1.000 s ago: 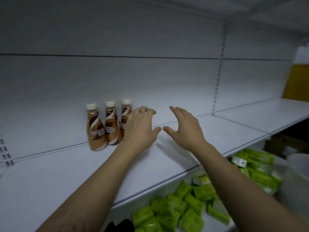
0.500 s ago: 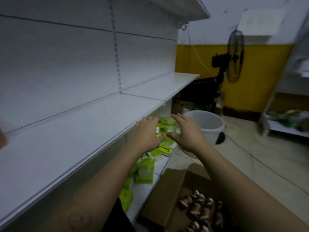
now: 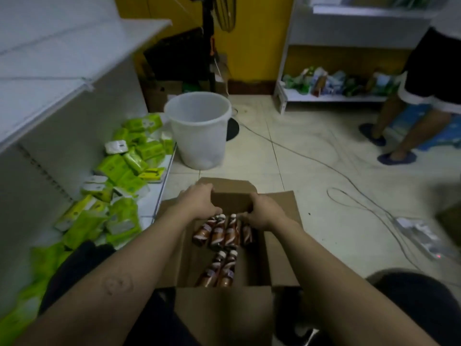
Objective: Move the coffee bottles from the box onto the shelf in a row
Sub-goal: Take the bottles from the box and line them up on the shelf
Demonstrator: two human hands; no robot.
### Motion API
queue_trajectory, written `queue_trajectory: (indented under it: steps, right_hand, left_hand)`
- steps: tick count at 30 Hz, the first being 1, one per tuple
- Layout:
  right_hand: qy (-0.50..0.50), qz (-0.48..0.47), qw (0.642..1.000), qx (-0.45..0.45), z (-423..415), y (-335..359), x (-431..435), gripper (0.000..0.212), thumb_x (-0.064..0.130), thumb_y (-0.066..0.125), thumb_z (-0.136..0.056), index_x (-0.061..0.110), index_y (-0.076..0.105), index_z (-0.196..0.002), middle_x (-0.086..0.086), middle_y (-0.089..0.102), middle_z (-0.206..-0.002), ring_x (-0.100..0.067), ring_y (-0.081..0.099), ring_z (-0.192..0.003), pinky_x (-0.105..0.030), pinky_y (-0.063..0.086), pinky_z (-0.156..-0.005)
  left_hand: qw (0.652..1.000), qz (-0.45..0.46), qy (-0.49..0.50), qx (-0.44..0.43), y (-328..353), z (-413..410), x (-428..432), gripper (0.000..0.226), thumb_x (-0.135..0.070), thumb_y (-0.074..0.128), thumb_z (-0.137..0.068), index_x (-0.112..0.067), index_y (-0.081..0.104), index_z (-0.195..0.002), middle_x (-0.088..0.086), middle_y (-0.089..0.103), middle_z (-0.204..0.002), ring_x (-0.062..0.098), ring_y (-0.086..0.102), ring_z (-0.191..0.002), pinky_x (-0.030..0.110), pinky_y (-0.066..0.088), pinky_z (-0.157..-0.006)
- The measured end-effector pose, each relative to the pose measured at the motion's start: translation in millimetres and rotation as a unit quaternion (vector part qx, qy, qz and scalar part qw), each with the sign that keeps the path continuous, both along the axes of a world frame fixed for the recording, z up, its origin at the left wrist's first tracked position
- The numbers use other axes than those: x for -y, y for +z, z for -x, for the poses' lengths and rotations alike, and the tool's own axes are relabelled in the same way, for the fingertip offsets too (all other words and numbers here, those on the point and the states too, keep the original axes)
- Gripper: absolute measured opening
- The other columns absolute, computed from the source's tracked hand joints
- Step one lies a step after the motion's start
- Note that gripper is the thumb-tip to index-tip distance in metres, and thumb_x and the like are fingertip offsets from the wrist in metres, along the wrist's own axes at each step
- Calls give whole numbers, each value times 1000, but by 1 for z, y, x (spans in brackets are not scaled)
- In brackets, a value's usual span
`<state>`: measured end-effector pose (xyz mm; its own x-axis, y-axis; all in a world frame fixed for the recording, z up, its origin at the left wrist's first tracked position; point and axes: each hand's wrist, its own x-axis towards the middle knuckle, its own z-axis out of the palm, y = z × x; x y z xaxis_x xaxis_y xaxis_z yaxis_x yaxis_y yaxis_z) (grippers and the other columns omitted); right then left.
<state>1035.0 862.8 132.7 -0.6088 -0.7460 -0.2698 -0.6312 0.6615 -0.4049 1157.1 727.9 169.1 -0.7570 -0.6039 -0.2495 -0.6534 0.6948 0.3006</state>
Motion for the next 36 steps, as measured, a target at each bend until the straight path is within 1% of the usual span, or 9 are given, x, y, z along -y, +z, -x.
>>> queue_trajectory:
  steps: [8,13,16,19,21,25,28,31,36]
  right_hand:
    - [-28,-106,973,201,-3,-137,14,53,43,67,-82,23,53,-128,-5,59,-127,-24,55,-113,-32,40,-88]
    - [-134,-179,919,325,-22,-232,26,38,35,65,-87,21,55,-120,5,54,-93,-7,46,-75,-26,39,-74]
    - [-186,-231,894,335,-30,-275,35,43,31,70,-82,16,55,-119,0,58,-99,-9,48,-78,-25,41,-69]
    - [-191,-263,891,316,-34,-307,40,33,33,77,-73,21,55,-94,-3,60,-103,-10,48,-77,-28,42,-69]
    - [-200,-254,883,340,-37,-325,41,31,30,77,-74,21,54,-94,-4,62,-104,-12,52,-78,-27,44,-69]
    - [-309,-186,835,415,-43,-345,44,64,17,77,-75,16,42,-128,-8,55,-125,-23,57,-104,-29,49,-72]
    - [-364,-146,798,457,-46,-352,50,81,7,80,-69,19,33,-134,-8,52,-129,-22,56,-102,-26,50,-67]
    - [-340,-157,814,444,-51,-352,59,83,10,83,-66,19,37,-135,-9,51,-131,-20,58,-95,-20,48,-48]
    - [-349,-104,791,492,-52,-337,58,76,1,81,-66,16,42,-130,-12,55,-125,-27,64,-90,-32,58,-50]
  left_hand:
    - [977,-179,42,108,-144,12,16,59,-37,77,-69,-16,58,-121,5,63,-120,24,59,-107,33,48,-90]
    - [936,-273,106,195,-240,0,18,38,-30,75,-74,-16,57,-105,6,62,-112,19,57,-92,38,50,-86]
    - [911,-312,140,231,-294,-7,14,78,-26,77,-73,-10,39,-139,12,45,-139,27,52,-114,38,47,-95]
    - [894,-350,158,232,-333,-5,7,101,-23,83,-66,-15,25,-148,10,29,-150,29,41,-128,41,40,-103]
    - [892,-347,156,244,-351,-3,4,108,-25,86,-64,-15,19,-149,14,26,-151,32,38,-130,44,39,-104]
    - [891,-332,184,247,-376,-10,10,128,-31,87,-60,-15,-3,-150,18,11,-154,37,23,-137,48,32,-107]
    - [892,-336,224,202,-391,-21,14,114,-24,84,-66,-19,6,-149,16,27,-148,35,37,-129,45,39,-98]
    - [878,-358,261,179,-394,-25,17,99,-19,82,-69,-19,22,-147,14,38,-143,34,43,-125,45,44,-97]
    - [851,-409,299,138,-373,-25,18,99,-12,86,-63,-20,30,-145,10,46,-138,31,50,-118,44,53,-85]
